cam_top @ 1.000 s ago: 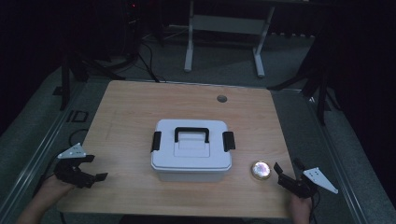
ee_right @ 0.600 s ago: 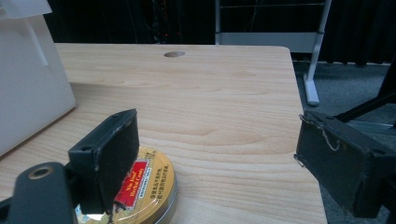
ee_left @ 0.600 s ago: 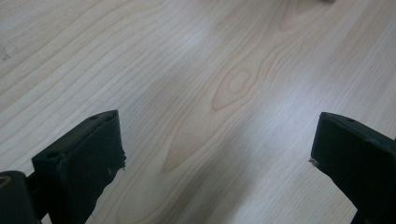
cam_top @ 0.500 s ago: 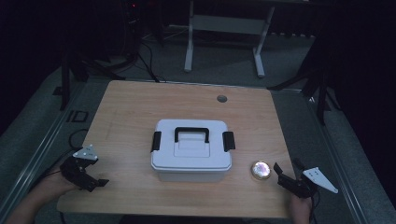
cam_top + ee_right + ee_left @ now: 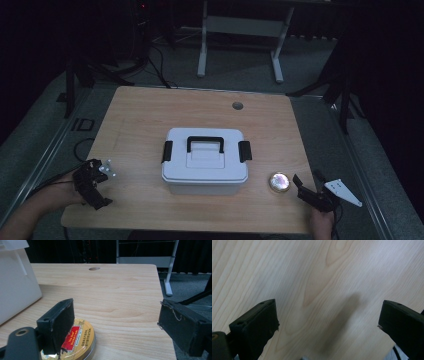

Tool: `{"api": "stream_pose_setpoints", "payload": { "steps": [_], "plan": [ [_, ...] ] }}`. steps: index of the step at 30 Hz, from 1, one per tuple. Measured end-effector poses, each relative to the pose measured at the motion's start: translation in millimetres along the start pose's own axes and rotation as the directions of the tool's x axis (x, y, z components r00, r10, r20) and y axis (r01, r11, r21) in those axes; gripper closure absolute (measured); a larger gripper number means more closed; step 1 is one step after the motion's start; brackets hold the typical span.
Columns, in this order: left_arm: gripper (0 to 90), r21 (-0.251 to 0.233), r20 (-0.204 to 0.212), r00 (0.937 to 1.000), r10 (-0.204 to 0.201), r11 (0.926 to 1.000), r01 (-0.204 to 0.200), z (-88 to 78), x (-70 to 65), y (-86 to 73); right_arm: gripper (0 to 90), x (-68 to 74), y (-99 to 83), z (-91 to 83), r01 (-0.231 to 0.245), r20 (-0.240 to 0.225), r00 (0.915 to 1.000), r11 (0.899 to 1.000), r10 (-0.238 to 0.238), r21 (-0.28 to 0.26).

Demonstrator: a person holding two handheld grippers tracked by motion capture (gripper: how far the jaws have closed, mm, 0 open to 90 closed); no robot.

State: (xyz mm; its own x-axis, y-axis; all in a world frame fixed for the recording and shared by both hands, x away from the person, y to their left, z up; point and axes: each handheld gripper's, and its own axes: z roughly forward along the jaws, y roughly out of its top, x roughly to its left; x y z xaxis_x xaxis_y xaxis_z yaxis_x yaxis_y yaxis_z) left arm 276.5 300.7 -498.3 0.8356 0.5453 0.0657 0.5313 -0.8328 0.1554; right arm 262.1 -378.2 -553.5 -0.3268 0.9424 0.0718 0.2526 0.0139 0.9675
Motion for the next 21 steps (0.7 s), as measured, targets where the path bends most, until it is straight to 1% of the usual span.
{"api": "stream_pose_setpoints", "payload": {
  "steps": [2, 4, 5, 6, 7, 9, 10, 12, 13, 14, 17, 18, 19, 20, 21],
  "plan": [
    [1.7, 0.054, -0.011, 0.9999, 0.011, 0.9985, -0.01, -1.9, 0.3, 1.4, 12.9, 0.0, 0.0, 0.1, 0.001, 0.0, 1.0, 1.0, -0.001, 0.001],
    [1.7, 0.09, -0.011, 0.9998, 0.013, 0.9959, -0.012, -3.2, 0.8, 2.1, 12.9, 0.2, 0.0, 0.1, 0.003, 0.001, 1.0, 1.0, -0.003, 0.001],
    [1.7, 0.102, -0.017, 0.9997, 0.017, 0.9947, -0.015, -4.2, 1.2, 2.4, 12.9, 0.3, 0.0, 0.1, 0.004, 0.001, 1.0, 1.0, -0.004, 0.001],
    [1.7, 0.117, -0.002, 0.9999, 0.014, 0.9931, -0.013, -5.7, 2.5, 2.6, 12.9, 0.3, 0.0, 0.1, 0.004, 0.001, 1.0, 1.0, -0.004, 0.001],
    [1.7, 0.125, -0.004, 0.9998, 0.018, 0.992, -0.017, -7.0, 2.9, 2.5, 12.9, 0.3, 0.0, 0.2, 0.005, 0.0, 1.0, 1.0, -0.005, 0.001],
    [1.7, 0.129, 0.005, 1.0, 0.006, 0.9916, -0.006, -9.4, 5.2, 2.5, 12.9, 0.3, 0.1, 0.3, 0.005, -0.001, 1.0, 1.0, -0.005, 0.002],
    [1.7, 0.131, 0.005, 1.0, 0.007, 0.9913, -0.007, -10.9, 6.2, 2.4, 12.9, 0.2, 0.1, 0.4, 0.006, -0.001, 1.0, 1.0, -0.006, 0.003],
    [1.7, 0.108, 0.032, 0.9994, -0.013, 0.9941, 0.01, -15.5, 9.4, 3.2, 12.9, 0.3, 0.1, 0.5, 0.007, -0.001, 1.0, 1.0, -0.007, 0.004],
    [1.7, 0.099, 0.033, 0.9993, -0.018, 0.995, 0.014, -17.0, 9.8, 3.7, 12.9, 0.5, 0.2, 0.6, 0.007, -0.001, 1.0, 1.0, -0.007, 0.005],
    [1.7, 0.091, 0.041, 0.999, -0.018, 0.9958, 0.014, -19.8, 10.9, 5.3, 12.9, 0.6, 0.2, 0.6, 0.007, -0.001, 1.0, 1.0, -0.007, 0.006],
    [1.8, 0.084, 0.045, 0.9989, -0.012, 0.9964, 0.008, -24.6, 12.3, 9.7, 13.0, 1.1, 0.3, 1.1, 0.013, -0.001, 0.9999, 1.0, -0.013, 0.011],
    [1.8, 0.084, 0.046, 0.9989, 0.001, 0.9965, -0.005, -26.7, 12.7, 12.0, 12.9, 1.2, 0.4, 1.2, 0.015, -0.001, 0.9999, 1.0, -0.015, 0.012],
    [1.8, 0.077, 0.047, 0.9989, 0.004, 0.997, -0.008, -28.1, 12.8, 13.5, 13.0, 1.4, 0.4, 1.2, 0.016, -0.002, 0.9999, 1.0, -0.016, 0.012],
    [2.0, 0.07, 0.062, 0.9981, 0.002, 0.9976, -0.007, -30.5, 13.1, 16.2, 13.0, 1.4, 0.3, 1.2, 0.016, -0.002, 0.9999, 1.0, -0.016, 0.012],
    [2.0, 0.065, 0.062, 0.998, 0.01, 0.9978, -0.014, -32.3, 12.6, 18.6, 13.0, 1.3, 0.3, 1.1, 0.015, -0.002, 0.9999, 1.0, -0.015, 0.012]
  ]
}}
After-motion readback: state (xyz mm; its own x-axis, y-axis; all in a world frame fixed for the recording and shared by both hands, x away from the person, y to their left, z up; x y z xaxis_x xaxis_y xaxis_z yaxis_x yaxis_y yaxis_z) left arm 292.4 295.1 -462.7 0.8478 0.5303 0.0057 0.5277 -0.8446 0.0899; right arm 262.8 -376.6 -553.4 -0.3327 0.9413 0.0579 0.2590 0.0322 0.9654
